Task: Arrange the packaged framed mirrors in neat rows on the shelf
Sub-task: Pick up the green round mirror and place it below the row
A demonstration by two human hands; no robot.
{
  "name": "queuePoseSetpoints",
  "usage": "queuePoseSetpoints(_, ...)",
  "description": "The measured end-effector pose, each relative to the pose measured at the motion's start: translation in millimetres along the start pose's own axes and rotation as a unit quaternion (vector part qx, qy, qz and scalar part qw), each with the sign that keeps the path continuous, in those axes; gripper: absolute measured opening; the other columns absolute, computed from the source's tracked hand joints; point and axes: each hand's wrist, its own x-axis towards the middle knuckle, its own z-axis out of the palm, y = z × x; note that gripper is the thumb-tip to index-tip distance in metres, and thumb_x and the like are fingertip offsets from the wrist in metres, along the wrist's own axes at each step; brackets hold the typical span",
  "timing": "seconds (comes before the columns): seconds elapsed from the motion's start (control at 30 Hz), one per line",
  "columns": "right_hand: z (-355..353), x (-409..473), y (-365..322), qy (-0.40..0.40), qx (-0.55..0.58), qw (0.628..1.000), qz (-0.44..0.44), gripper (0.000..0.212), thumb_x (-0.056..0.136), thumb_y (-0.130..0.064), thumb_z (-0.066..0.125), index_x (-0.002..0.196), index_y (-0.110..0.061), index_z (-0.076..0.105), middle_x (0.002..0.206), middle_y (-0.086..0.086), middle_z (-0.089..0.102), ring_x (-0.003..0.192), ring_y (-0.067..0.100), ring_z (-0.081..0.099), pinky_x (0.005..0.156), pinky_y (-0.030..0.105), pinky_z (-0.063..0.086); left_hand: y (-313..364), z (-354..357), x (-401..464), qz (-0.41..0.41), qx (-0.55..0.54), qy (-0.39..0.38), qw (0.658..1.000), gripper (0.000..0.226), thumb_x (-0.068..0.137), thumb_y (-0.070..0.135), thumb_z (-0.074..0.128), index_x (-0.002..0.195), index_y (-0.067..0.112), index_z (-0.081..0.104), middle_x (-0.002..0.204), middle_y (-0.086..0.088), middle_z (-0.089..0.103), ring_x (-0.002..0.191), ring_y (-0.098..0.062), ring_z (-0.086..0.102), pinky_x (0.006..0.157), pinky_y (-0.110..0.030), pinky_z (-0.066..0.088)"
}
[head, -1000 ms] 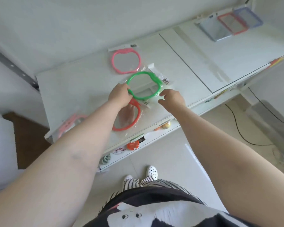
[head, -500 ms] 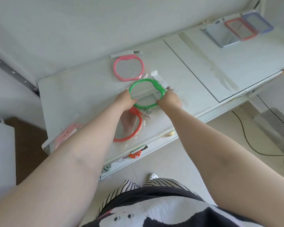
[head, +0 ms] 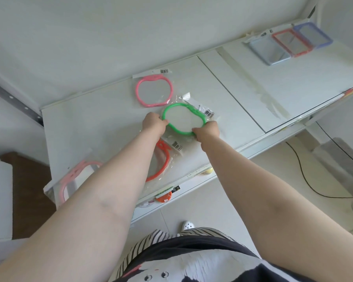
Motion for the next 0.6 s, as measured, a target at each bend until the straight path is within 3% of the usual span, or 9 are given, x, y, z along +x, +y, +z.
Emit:
queuePoseSetpoints(0.07, -6.7, -2.9, 0.4, 0.004, 0.087, 0.996, 0.027, 0.054, 0.084, -0.007, 0.065, 0.129, -0.011, 0.036, 0.091, 0.007, 0.051, 0.083, 0.027, 0.057, 0.053, 0.029, 0.045, -2.5, 4.7, -3.7, -0.029, -0.087, -0.015, 0.996, 0.01, 0.082, 0.013, 0.069, 0.085, 0.004, 0.065, 0.092, -0.007, 0.064, 0.082, -0.021, 0.059, 0.079, -0.026, 0.048)
queuePoseSetpoints(0.13, -15.1, -6.7, 0.7, 0.009, 0.138, 0.99, 0.039, 0.059, 0.084, -0.002, 0.062, 0.134, -0.013, 0.033, 0.104, 0.011, 0.053, 0.082, 0.027, 0.058, 0.053, 0.029, 0.045, -3.5, 7.2, -11.0, -0.061, -0.196, -0.039, 0.978, 0.008, 0.083, 0.005, 0.069, 0.078, 0.003, 0.062, 0.087, -0.012, 0.067, 0.075, -0.025, 0.065, 0.073, -0.03, 0.059)
queuePoseSetpoints(0.2, -24.4, -10.1, 1.1, 0.013, 0.162, 0.986, 0.038, 0.062, 0.083, 0.001, 0.06, 0.137, -0.014, 0.034, 0.112, 0.014, 0.054, 0.081, 0.028, 0.06, 0.06, 0.033, 0.051, -0.8, 5.5, -23.3, -0.089, -0.28, -0.044, 0.955, 0.02, 0.086, 0.002, 0.066, 0.071, 0.009, 0.053, 0.075, -0.008, 0.06, 0.057, -0.02, 0.063, 0.051, -0.02, 0.056)
queuePoseSetpoints(0.27, -36.2, -15.1, 1.0, 0.016, 0.174, 0.984, 0.026, 0.058, 0.084, 0.004, 0.06, 0.136, -0.013, 0.04, 0.113, 0.015, 0.056, 0.081, 0.027, 0.061, 0.075, 0.036, 0.056, -0.6, 3.3, -28.6, -0.1, -0.33, -0.048, 0.937, 0.019, 0.087, 0.006, 0.066, 0.076, 0.01, 0.051, 0.074, -0.005, 0.057, 0.039, -0.012, 0.062, 0.041, -0.015, 0.052)
queuePoseSetpoints(0.37, -55.9, -29.2, 6.4, 0.008, 0.17, 0.985, -0.009, 0.047, 0.083, 0.01, 0.06, 0.128, -0.003, 0.054, 0.106, 0.017, 0.06, 0.08, 0.026, 0.063, 0.073, 0.028, 0.059, 0.5, -5.9, -40.3, -0.102, -0.354, -0.07, 0.927, 0.014, 0.087, 0.011, 0.067, 0.093, 0.009, 0.055, 0.069, -0.004, 0.062, 0.031, -0.006, 0.059, 0.04, -0.016, 0.052)
queuePoseSetpoints(0.5, -73.1, -57.1, 19.2, -0.003, 0.166, 0.985, -0.035, 0.038, 0.082, 0.012, 0.06, 0.118, 0.0, 0.064, 0.075, 0.009, 0.061, 0.054, 0.014, 0.057, 0.062, 0.019, 0.058, 2.3, -12.5, -60.4, -0.062, -0.327, -0.111, 0.936, 0.026, 0.089, 0.008, 0.064, 0.115, 0.007, 0.062, 0.067, -0.003, 0.059, 0.053, -0.013, 0.057, 0.046, -0.017, 0.053)
queuePoseSetpoints(0.6, -82.6, -78.2, 28.1, 0.04, 0.177, 0.983, -0.037, 0.035, 0.082, 0.007, 0.065, 0.116, -0.002, 0.066, 0.073, 0.007, 0.062, 0.049, 0.01, 0.059, 0.053, 0.014, 0.055, 1.9, -13.3, -76.7, -0.053, -0.296, -0.163, 0.939, 0.016, 0.092, 0.005, 0.058, 0.108, 0.008, 0.061, 0.065, -0.004, 0.061, 0.046, -0.01, 0.06, 0.04, -0.017, 0.053)
